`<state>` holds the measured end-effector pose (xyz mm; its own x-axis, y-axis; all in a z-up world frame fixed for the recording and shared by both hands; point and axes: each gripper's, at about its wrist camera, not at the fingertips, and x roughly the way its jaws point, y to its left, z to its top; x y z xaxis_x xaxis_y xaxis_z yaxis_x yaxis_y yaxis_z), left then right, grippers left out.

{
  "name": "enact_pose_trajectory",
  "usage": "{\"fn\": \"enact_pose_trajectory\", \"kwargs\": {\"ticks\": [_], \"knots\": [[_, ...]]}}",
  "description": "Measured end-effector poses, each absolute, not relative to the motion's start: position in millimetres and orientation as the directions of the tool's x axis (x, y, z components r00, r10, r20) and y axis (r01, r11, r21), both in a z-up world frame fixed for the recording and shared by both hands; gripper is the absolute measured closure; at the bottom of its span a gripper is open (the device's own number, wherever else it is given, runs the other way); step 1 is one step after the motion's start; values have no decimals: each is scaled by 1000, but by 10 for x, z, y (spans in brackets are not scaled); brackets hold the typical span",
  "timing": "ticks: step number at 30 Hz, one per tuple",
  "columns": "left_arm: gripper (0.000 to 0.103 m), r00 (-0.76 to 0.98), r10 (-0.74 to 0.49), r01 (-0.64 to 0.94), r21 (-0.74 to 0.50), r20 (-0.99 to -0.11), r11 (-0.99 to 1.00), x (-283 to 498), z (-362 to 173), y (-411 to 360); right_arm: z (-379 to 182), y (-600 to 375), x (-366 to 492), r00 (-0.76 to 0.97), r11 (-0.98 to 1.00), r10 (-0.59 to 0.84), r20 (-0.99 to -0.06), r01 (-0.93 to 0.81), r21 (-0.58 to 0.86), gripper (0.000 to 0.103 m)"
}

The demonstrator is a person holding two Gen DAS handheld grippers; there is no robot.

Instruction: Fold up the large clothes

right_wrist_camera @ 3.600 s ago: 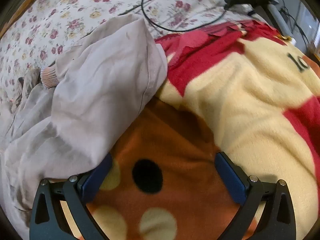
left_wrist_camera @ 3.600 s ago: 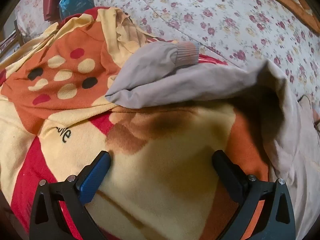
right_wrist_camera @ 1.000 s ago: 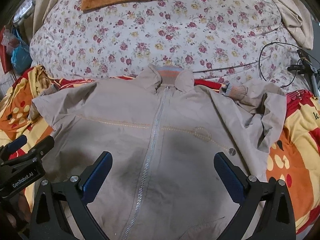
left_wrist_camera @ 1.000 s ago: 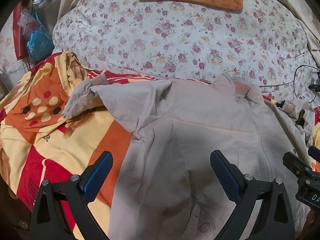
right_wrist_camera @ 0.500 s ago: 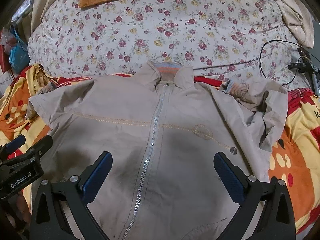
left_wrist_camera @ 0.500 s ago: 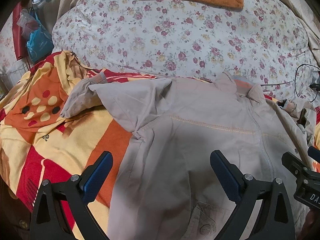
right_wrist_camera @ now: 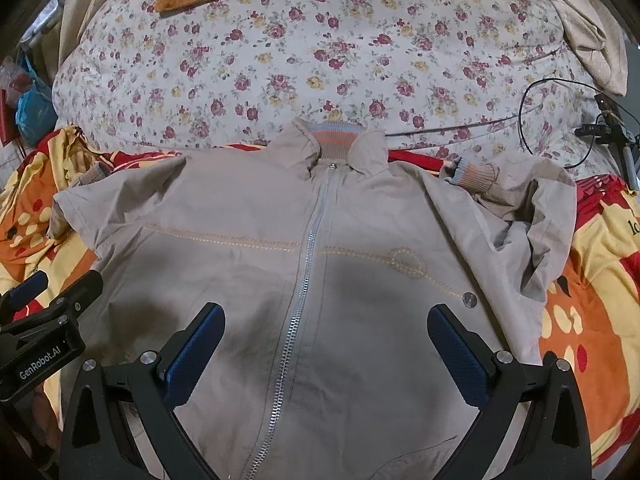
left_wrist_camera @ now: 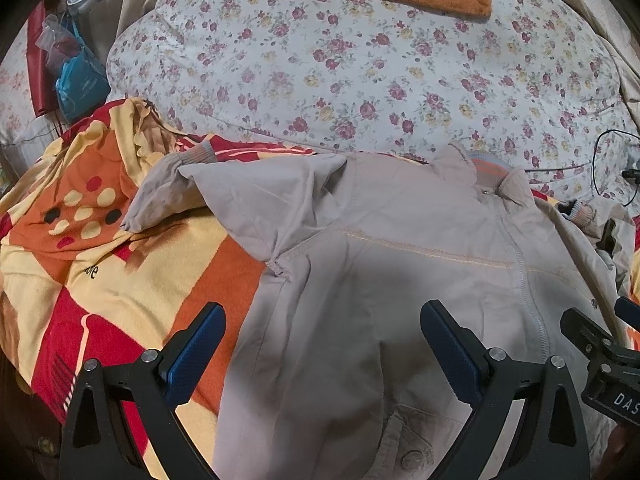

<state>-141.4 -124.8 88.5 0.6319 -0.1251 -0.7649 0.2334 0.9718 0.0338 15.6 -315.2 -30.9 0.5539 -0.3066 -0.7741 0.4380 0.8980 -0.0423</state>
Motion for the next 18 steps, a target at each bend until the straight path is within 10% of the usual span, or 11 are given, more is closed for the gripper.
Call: {"fn": "enact_pose_trajectory", "kwargs": {"ticks": [18], "knots": [[5, 626, -120, 221, 27, -771, 975, -1373, 850, -1233, -369, -3128, 193, 544, 901, -299, -784, 431, -45, 2]]}}
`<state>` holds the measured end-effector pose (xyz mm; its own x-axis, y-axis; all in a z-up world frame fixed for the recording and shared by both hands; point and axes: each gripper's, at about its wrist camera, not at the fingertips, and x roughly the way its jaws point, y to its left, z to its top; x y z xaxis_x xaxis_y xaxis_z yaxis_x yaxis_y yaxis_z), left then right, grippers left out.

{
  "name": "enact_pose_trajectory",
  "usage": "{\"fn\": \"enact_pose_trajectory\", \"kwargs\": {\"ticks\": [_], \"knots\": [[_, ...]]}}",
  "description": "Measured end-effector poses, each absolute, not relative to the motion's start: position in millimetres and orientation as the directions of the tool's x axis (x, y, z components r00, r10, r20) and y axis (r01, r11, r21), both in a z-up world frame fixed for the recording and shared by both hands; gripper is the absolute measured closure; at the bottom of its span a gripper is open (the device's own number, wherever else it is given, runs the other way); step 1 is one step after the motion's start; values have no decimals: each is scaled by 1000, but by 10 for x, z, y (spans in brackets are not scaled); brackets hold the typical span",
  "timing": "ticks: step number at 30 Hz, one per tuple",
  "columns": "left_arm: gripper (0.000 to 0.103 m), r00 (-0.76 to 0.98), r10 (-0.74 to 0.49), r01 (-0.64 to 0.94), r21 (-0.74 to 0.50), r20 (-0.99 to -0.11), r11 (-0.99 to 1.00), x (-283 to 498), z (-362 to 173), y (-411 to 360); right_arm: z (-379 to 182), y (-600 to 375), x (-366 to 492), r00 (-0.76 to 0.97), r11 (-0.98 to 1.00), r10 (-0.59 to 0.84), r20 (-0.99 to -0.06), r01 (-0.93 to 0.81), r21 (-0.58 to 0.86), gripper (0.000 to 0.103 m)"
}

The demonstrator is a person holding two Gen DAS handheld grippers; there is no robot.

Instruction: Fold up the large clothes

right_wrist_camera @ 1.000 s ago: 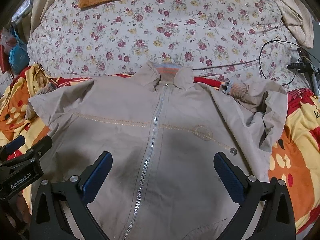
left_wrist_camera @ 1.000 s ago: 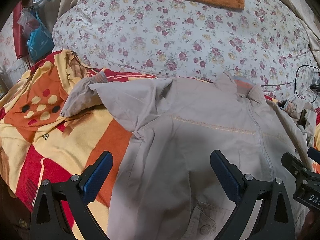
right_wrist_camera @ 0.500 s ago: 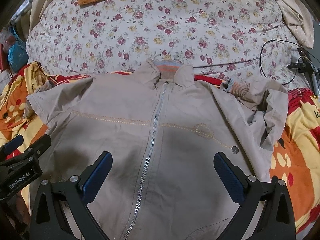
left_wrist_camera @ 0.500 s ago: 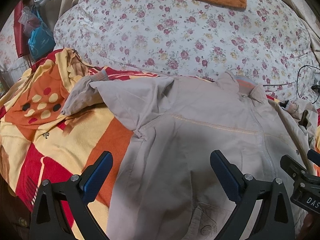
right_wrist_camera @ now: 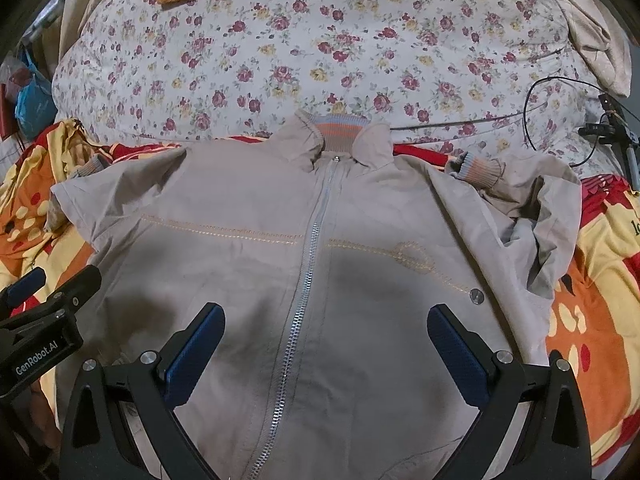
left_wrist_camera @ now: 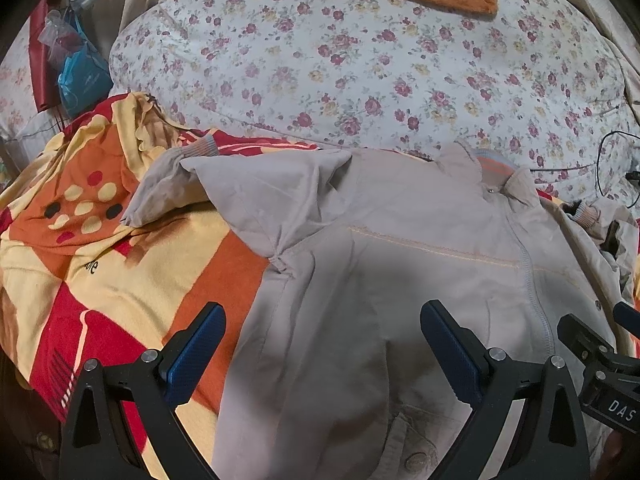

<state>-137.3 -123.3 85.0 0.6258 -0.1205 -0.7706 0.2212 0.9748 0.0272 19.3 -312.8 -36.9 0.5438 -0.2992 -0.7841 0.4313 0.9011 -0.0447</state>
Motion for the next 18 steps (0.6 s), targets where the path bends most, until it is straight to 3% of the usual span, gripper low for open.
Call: {"fn": "enact_pose_trajectory", "kwargs": {"ticks": [18], "knots": [[5, 621, -117, 218, 28, -775, 976, -1348, 804, -1236, -417, -3141, 224, 537, 901, -294, -790, 431, -43, 2]]}}
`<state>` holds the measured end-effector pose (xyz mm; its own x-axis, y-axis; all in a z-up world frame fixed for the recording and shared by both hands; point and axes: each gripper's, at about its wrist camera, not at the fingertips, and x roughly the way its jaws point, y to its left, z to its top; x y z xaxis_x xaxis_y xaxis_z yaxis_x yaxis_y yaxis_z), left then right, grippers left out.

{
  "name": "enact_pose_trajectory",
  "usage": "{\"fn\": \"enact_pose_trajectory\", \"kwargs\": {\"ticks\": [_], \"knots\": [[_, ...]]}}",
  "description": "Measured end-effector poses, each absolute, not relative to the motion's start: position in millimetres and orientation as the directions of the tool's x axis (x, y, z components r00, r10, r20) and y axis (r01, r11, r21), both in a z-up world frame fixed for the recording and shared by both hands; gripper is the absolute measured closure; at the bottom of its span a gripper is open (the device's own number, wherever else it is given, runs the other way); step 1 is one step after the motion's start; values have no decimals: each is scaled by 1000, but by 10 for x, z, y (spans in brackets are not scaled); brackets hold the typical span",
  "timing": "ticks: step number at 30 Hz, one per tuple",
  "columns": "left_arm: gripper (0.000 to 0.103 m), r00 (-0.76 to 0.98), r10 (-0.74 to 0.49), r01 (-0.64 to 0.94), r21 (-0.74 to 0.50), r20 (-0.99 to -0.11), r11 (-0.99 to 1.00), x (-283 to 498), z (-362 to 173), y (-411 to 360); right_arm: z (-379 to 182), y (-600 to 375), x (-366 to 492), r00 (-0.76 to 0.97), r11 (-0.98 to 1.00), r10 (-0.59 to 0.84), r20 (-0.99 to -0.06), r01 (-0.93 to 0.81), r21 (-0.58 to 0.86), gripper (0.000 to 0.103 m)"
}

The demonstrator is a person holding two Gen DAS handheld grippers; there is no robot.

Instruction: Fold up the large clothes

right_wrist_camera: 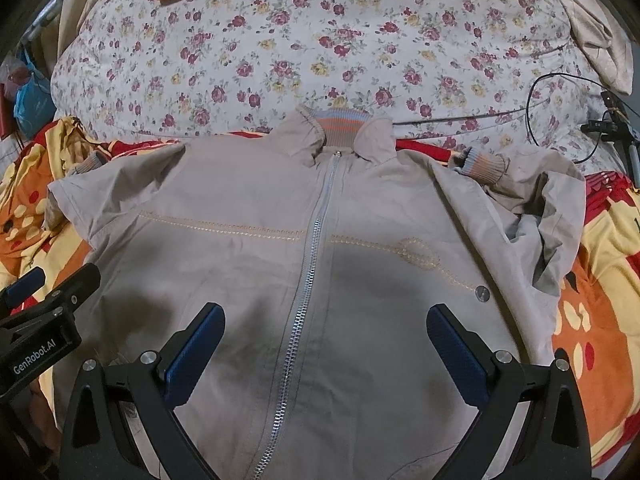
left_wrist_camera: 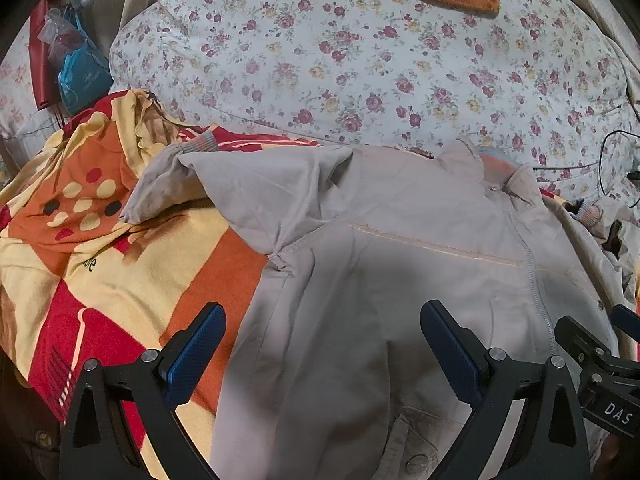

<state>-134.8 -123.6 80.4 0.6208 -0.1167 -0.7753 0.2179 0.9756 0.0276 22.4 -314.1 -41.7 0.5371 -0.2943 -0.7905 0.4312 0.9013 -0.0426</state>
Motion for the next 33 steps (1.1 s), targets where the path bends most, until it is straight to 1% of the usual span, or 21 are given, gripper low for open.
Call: {"fn": "enact_pose_trajectory", "kwargs": {"ticks": [14, 25, 33], "knots": [[5, 620, -114, 221, 33, -776, 975, -1340, 791, -1244, -431, -3143, 228, 534, 900, -293, -793, 433, -41, 2], [5, 628, -102, 179, 15, -771, 984, -1258, 828, -1139, -434, -3138, 256, 531, 900, -291, -796, 433, -40, 2], [5, 621, -105, 184, 15, -777, 983, -1216, 816, -1120, -447, -3118, 308, 529, 904, -284, -800, 425, -40, 2]]}}
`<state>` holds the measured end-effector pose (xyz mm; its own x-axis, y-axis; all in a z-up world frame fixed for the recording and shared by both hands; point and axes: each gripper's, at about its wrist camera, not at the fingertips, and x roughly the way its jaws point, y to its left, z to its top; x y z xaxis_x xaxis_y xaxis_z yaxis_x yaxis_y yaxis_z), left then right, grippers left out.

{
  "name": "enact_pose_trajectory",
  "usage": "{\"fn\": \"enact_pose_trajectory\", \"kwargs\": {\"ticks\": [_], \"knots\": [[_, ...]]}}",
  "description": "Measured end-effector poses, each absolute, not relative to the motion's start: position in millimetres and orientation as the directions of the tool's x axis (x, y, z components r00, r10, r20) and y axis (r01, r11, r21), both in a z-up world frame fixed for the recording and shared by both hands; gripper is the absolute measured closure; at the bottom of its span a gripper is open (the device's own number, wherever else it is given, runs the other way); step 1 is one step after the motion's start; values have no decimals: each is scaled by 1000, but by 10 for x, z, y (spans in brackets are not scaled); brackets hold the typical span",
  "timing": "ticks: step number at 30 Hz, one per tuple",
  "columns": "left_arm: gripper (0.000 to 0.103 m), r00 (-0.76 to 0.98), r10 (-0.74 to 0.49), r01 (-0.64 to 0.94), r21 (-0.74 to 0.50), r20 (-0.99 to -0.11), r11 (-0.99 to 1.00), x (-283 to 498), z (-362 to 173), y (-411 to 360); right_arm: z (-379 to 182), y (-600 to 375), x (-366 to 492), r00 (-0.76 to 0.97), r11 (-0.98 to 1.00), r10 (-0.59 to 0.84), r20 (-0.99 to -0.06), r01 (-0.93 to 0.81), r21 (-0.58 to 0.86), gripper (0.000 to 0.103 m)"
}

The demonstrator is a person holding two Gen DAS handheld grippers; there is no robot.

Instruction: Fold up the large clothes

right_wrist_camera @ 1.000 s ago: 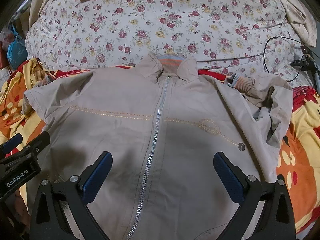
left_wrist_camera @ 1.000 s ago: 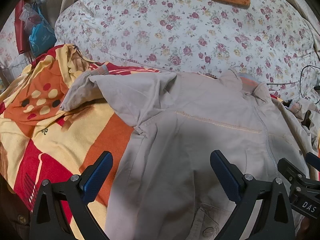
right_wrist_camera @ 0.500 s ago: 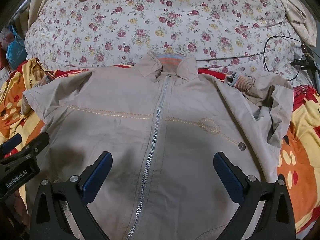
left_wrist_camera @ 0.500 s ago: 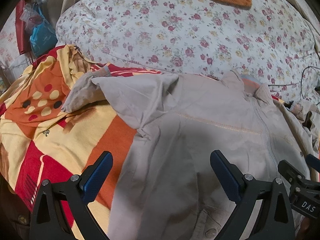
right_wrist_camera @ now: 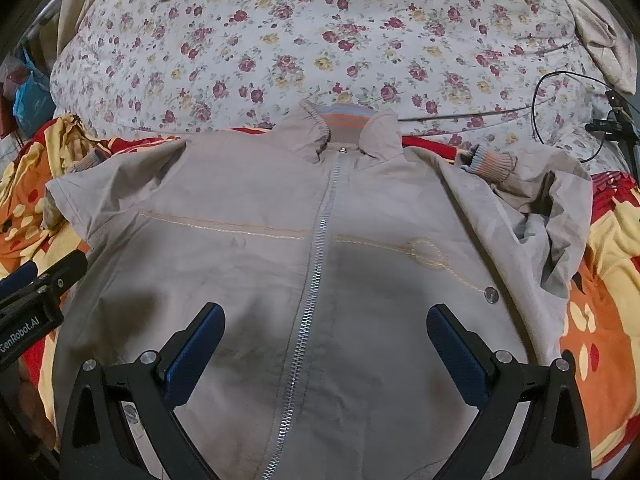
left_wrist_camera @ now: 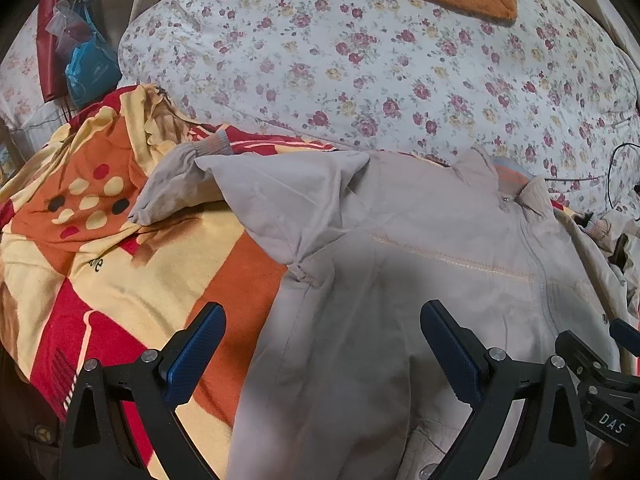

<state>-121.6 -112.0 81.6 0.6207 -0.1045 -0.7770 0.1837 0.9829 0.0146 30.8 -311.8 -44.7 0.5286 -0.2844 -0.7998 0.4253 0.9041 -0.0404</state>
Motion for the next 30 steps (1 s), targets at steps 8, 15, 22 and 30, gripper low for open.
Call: {"fn": "enact_pose_trajectory", "kwargs": {"ticks": [8, 15, 22, 30], "knots": [[5, 614, -82, 158, 21, -785, 987, -1094, 780, -1077, -471, -3119, 350, 528, 907, -272, -805, 420, -32, 2], [5, 615, -65, 134, 23, -786, 991, -953, 768, -992, -500, -3062, 436, 526, 916, -263, -809, 401, -37, 2], [6, 622, -42, 93, 21, -782, 995, -789, 789, -855, -516, -3011, 505, 527, 926, -242, -814, 377, -31, 2], [6, 636, -31, -8, -47, -771, 999, -309, 955, -344, -493, -2986, 506, 531, 936, -234, -815, 350, -41, 2]]}}
